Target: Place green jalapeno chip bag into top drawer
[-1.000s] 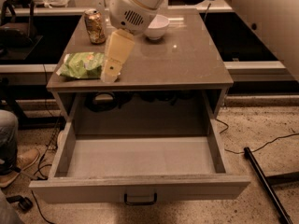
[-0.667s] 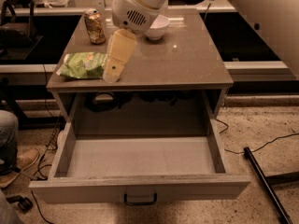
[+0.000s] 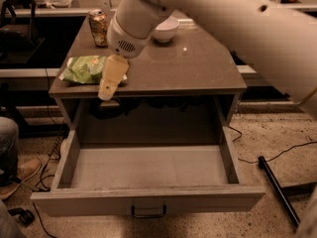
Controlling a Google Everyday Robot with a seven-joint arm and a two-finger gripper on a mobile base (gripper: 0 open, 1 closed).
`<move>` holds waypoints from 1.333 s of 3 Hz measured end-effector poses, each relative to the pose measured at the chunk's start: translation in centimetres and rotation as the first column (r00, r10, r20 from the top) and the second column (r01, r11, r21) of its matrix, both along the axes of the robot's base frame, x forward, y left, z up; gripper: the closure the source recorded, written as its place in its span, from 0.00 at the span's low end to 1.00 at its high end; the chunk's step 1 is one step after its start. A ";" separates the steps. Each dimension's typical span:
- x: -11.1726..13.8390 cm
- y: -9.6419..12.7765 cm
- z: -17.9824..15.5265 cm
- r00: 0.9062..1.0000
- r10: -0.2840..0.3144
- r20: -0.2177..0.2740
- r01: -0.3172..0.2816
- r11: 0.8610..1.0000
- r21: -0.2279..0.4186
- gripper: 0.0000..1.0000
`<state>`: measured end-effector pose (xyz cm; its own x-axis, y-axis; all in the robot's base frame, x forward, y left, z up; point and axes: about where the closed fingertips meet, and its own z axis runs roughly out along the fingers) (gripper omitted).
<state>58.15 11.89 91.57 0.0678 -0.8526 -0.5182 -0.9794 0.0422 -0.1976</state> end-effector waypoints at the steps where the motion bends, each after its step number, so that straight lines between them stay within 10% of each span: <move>1: 4.3 1.1 -2.9 0.991 -0.132 0.038 0.131 0.991 0.018 0.00; 3: 11.1 1.7 -5.8 0.935 -0.354 0.028 0.351 0.933 0.077 0.00; 4: 12.5 2.1 -6.9 0.922 -0.387 0.004 0.385 0.920 0.069 0.00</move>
Offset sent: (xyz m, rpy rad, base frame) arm 0.1260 0.0073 -0.0580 0.0994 -0.0857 -0.4422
